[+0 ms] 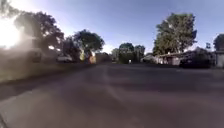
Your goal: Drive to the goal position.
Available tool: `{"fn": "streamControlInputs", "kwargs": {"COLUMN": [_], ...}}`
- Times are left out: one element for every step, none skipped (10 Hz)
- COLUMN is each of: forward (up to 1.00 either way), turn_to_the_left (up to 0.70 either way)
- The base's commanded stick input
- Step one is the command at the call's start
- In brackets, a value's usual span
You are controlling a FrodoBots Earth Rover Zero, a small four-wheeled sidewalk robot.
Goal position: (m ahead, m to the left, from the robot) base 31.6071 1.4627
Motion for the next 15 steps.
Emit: {"fn": "streamControlInputs", "kwargs": {"forward": [1.0, 1.0, 1.0, 1.0, 1.0, 1.0, 1.0, 1.0, 1.0, 1.0, 1.0, 1.0, 1.0, 1.0, 1.0], "turn_to_the_left": [0.02, 0.02, 0.02, 0.02, 0.02, 0.02, 0.02, 0.02, 0.02, 0.02, 0.02, 0.02, 0.02, 0.02, 0.02]}}
